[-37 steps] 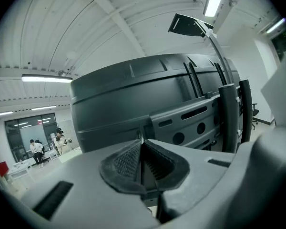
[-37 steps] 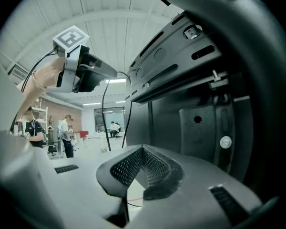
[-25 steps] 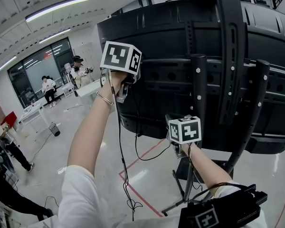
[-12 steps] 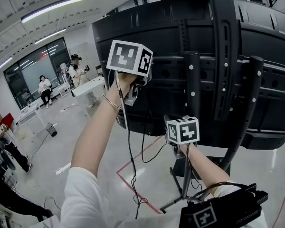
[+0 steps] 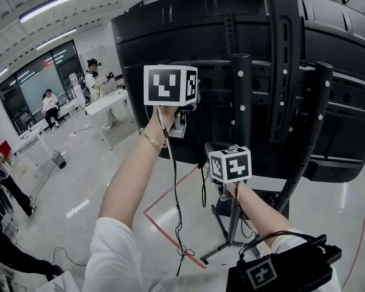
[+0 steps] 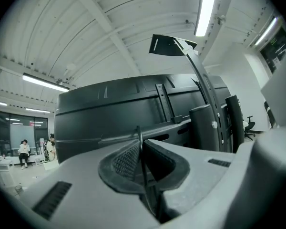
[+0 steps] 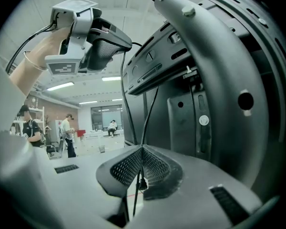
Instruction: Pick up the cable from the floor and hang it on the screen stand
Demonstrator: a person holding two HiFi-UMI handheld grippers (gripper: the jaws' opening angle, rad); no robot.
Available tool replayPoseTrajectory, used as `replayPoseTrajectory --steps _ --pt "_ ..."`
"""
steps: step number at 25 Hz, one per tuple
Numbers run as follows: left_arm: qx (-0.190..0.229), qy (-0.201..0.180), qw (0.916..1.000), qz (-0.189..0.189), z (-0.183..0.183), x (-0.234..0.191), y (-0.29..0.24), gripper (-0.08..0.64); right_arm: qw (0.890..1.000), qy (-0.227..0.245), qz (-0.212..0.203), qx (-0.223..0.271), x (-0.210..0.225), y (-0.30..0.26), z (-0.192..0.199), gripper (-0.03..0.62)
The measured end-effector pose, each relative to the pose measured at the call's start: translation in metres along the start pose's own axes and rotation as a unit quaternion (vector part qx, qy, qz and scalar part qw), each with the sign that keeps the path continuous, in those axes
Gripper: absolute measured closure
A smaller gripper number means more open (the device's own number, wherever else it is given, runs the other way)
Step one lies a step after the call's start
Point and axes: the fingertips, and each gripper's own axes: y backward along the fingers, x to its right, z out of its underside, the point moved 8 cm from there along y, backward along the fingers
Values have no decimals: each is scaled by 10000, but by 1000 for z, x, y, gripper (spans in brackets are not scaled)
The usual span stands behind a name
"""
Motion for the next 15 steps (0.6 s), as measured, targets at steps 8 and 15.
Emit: replayPoseTrajectory --steps 8,15 --pt "343 157 9993 -4 29 14 8 509 9999 -76 -39 -58 -9 5 19 575" --pt "280 713 9967 260 74 13 18 486 9997 -198 -116 -115 -17 3 33 575"
